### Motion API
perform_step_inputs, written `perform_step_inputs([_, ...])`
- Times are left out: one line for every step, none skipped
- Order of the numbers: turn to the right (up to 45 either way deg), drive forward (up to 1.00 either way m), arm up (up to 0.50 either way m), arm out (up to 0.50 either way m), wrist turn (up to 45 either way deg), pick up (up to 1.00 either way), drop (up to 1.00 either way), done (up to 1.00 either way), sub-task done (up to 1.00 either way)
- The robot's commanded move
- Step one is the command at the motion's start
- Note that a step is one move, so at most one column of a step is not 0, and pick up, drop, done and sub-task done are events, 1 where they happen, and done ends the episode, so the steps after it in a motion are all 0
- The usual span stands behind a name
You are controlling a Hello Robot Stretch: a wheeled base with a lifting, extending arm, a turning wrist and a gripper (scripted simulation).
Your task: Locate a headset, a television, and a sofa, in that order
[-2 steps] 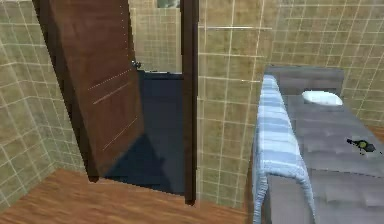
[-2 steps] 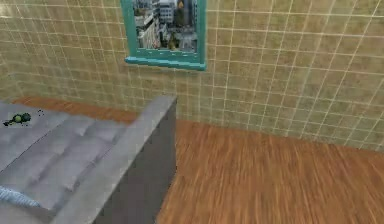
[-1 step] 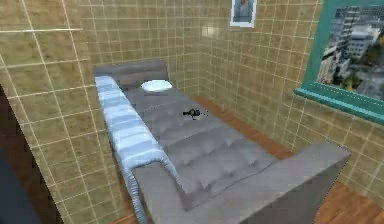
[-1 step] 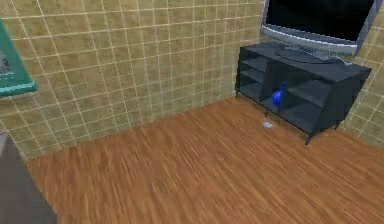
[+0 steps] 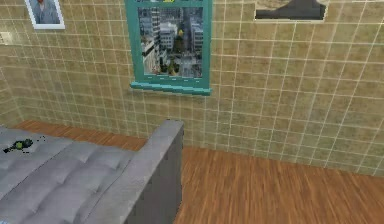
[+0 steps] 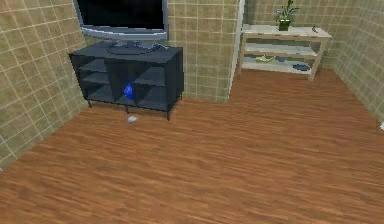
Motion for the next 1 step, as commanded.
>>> perform_step_inputs([6.0,0.00,0.00,0.00,0.0,0.00,0.00,0.00,0.00])
